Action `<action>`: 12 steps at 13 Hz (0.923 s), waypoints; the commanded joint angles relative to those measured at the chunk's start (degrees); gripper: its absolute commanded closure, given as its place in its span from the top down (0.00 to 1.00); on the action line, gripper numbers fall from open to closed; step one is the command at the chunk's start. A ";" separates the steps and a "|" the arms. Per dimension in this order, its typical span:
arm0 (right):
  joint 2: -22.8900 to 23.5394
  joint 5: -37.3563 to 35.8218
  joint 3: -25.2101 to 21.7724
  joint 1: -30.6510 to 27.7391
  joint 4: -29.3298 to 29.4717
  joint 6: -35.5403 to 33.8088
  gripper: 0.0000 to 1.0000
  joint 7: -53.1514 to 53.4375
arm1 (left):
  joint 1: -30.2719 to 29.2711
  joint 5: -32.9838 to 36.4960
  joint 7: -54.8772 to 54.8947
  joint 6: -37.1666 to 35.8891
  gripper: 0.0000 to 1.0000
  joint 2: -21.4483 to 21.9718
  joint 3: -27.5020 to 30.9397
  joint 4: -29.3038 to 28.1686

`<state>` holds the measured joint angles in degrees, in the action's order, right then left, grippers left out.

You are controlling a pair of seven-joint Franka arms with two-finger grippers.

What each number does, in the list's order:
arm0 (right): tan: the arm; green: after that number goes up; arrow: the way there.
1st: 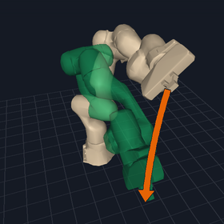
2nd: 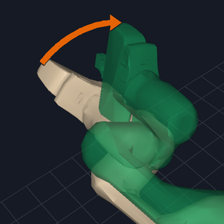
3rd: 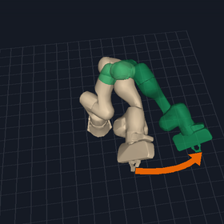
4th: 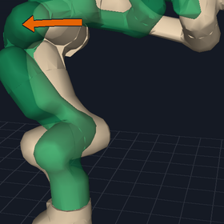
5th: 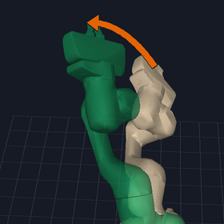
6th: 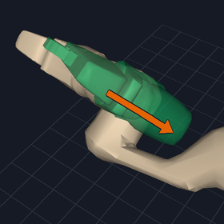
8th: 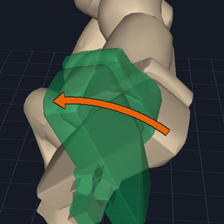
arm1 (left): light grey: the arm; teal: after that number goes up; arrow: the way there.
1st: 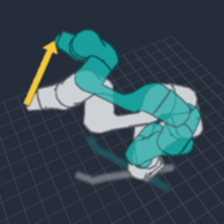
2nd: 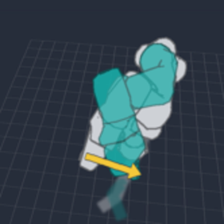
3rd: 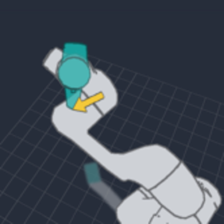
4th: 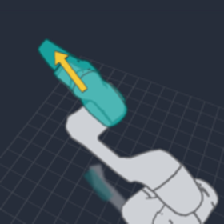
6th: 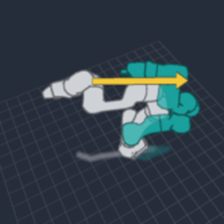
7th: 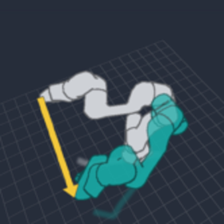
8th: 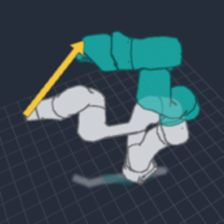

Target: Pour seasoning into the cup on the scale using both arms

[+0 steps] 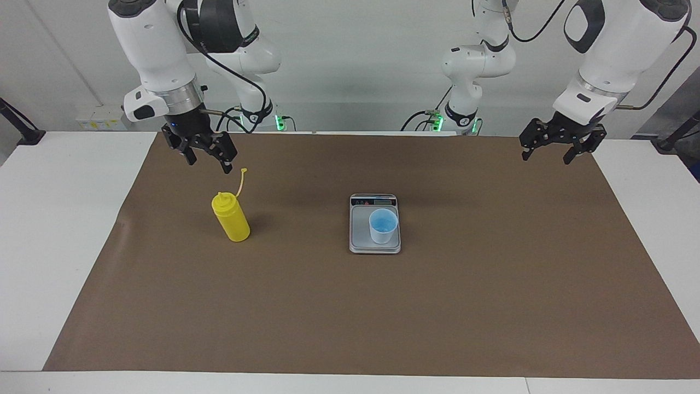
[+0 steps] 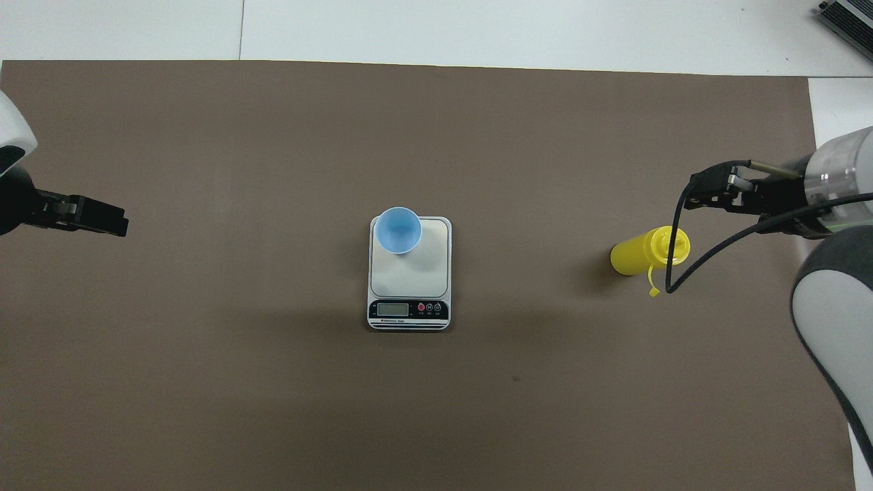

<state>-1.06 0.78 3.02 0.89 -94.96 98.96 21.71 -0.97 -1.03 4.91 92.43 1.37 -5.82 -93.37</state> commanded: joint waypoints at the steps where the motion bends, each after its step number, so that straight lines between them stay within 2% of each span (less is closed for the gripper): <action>1: 2.65 -2.52 0.15 -1.07 4.43 -2.37 1.00 -5.16 | -0.44 -0.73 -0.34 0.55 1.00 1.88 -0.07 -2.16; 6: 0.63 -2.62 0.15 -0.11 3.03 -7.72 1.00 -6.34 | -0.44 -0.73 -0.34 0.55 1.00 1.88 -0.16 -2.16; 12: -0.86 -2.10 0.23 -0.28 0.48 -8.08 1.00 -9.56 | -0.44 -0.73 -0.34 0.55 1.00 1.88 -0.16 -2.16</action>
<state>-0.16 -0.82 3.05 0.89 -92.09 91.00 15.09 -0.97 -1.03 4.91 92.43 1.37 -5.82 -93.37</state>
